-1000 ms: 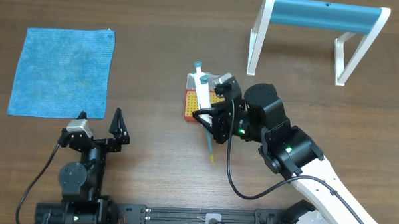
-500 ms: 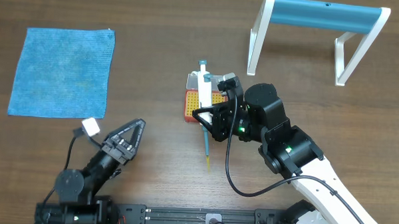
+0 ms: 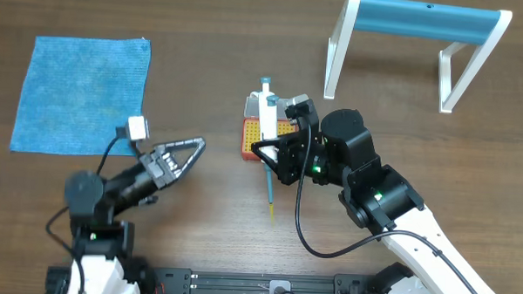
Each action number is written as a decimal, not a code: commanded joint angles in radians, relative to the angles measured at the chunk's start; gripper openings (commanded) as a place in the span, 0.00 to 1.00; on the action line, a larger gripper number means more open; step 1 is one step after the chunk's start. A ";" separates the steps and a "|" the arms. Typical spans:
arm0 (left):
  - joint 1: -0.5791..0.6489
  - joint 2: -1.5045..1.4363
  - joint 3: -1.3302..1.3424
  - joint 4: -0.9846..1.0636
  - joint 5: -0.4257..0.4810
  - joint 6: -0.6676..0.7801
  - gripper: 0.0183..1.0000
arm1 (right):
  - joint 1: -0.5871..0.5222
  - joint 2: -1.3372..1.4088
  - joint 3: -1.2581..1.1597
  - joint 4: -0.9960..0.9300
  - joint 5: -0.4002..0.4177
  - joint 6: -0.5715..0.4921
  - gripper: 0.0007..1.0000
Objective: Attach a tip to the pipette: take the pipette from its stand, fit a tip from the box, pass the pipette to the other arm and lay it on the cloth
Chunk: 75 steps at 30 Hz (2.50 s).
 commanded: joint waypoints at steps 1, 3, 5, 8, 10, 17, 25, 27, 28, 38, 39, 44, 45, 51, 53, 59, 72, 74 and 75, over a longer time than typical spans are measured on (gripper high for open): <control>-0.150 0.290 0.185 0.172 0.061 0.115 1.00 | 0.006 -0.004 0.005 0.015 -0.066 0.009 0.08; -0.226 0.438 0.253 0.252 0.070 0.138 1.00 | 0.006 -0.005 0.005 0.018 -0.117 0.009 0.08; -0.302 0.588 0.323 0.400 0.101 0.138 1.00 | 0.006 -0.005 0.005 0.018 -0.147 0.013 0.08; -0.348 0.689 0.383 0.461 0.127 0.135 1.00 | 0.006 -0.005 0.005 0.018 -0.168 0.027 0.08; -0.370 0.726 0.414 0.463 0.141 0.136 0.99 | 0.006 -0.005 0.005 0.018 -0.178 0.027 0.08; -0.362 0.727 0.417 0.463 0.199 0.139 0.99 | 0.006 -0.005 0.005 0.018 -0.177 0.022 0.08; -0.290 0.727 0.417 0.464 0.298 0.139 0.99 | 0.006 -0.005 0.005 0.018 -0.173 0.023 0.08; -0.290 0.727 0.417 0.467 0.298 0.139 1.00 | 0.006 -0.005 0.005 0.018 -0.173 0.023 0.08; -0.291 0.727 0.417 0.467 0.298 0.139 1.00 | 0.006 -0.005 0.005 0.018 -0.173 0.023 0.09; -0.292 0.727 0.417 0.530 0.297 0.135 0.01 | 0.006 -0.005 0.005 0.018 -0.174 0.024 0.08; -0.292 0.727 0.417 0.550 0.296 0.135 0.01 | 0.006 -0.005 0.005 0.018 -0.174 0.024 0.08; -0.292 0.727 0.417 0.557 0.294 0.135 0.01 | 0.006 -0.005 0.005 0.018 -0.173 0.027 0.78; -0.292 0.727 0.417 0.557 0.294 0.136 0.01 | 0.006 -0.005 0.005 0.018 -0.173 0.027 0.82; -0.254 0.727 0.417 0.544 0.294 0.139 0.01 | -0.006 -0.005 0.005 0.018 -0.108 0.026 0.83; -0.192 0.730 0.417 0.498 0.288 0.141 0.01 | -0.043 -0.005 0.005 0.018 -0.103 0.023 0.83; -0.072 0.730 0.416 0.047 0.010 0.347 0.01 | -0.092 -0.010 0.005 0.093 -0.277 0.023 0.83; 0.051 0.692 0.790 -1.094 -0.290 0.823 0.01 | -0.140 -0.010 0.005 0.092 -0.262 0.023 0.83; 0.087 0.692 0.996 -1.380 -0.427 0.936 0.01 | -0.140 -0.006 0.005 0.092 -0.239 0.023 0.83; 0.106 0.692 1.067 -1.482 -0.496 0.977 0.01 | -0.140 -0.005 0.005 0.092 -0.232 0.023 0.83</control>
